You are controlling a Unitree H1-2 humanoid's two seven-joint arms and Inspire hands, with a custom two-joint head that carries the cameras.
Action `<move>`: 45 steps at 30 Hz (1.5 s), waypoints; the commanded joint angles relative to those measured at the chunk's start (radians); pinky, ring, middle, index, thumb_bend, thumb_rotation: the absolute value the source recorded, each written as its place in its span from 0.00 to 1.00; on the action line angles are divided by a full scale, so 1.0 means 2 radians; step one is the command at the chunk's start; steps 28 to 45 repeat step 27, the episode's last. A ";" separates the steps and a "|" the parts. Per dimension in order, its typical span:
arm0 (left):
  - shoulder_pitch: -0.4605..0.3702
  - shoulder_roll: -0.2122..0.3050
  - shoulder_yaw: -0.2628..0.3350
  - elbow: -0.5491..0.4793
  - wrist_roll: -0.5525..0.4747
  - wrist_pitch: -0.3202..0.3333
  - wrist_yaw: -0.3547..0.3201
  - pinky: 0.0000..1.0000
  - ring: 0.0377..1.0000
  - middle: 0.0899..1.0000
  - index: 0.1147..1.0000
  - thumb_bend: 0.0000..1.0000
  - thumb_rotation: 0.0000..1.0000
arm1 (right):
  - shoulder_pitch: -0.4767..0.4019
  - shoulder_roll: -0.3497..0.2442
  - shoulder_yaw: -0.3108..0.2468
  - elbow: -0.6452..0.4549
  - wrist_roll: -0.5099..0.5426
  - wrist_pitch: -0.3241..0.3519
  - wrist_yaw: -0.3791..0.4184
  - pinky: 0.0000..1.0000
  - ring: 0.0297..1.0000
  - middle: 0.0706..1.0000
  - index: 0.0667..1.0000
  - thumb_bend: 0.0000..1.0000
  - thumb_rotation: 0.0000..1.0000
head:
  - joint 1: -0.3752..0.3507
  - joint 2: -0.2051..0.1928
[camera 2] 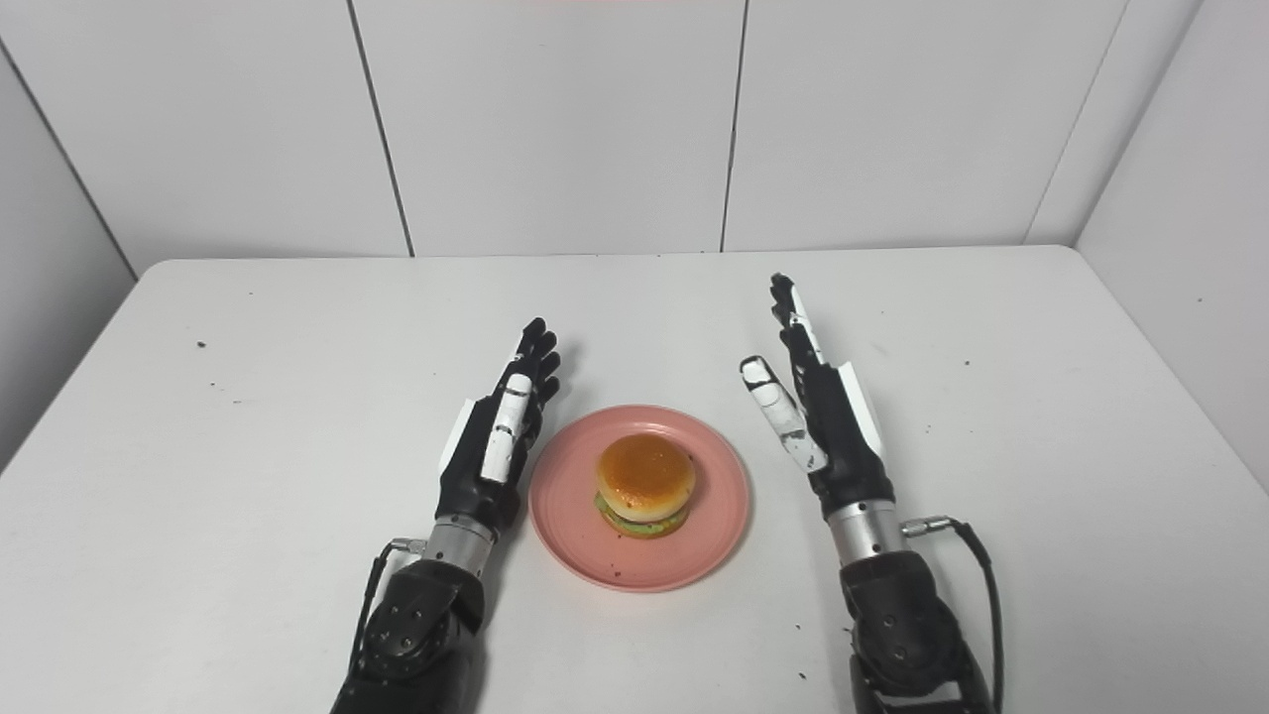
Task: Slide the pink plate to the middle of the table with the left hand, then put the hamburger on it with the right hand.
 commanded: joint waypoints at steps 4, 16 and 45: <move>0.014 0.008 0.001 0.008 -0.010 -0.055 -0.015 1.00 1.00 1.00 1.00 0.54 1.00 | 0.003 0.015 -0.014 -0.003 0.065 0.007 0.009 1.00 1.00 1.00 1.00 0.67 0.94 | 0.003 0.001; 0.018 0.008 0.004 0.024 0.002 -0.085 -0.007 1.00 1.00 1.00 1.00 0.56 1.00 | 0.021 0.034 -0.021 -0.011 0.102 0.041 -0.001 1.00 1.00 1.00 1.00 0.64 0.89 | 0.002 0.002; 0.030 -0.004 0.018 0.010 0.017 -0.054 0.031 1.00 1.00 1.00 1.00 0.56 1.00 | 0.024 0.034 -0.014 -0.012 0.091 0.048 -0.001 1.00 1.00 1.00 1.00 0.63 0.89 | 0.005 0.006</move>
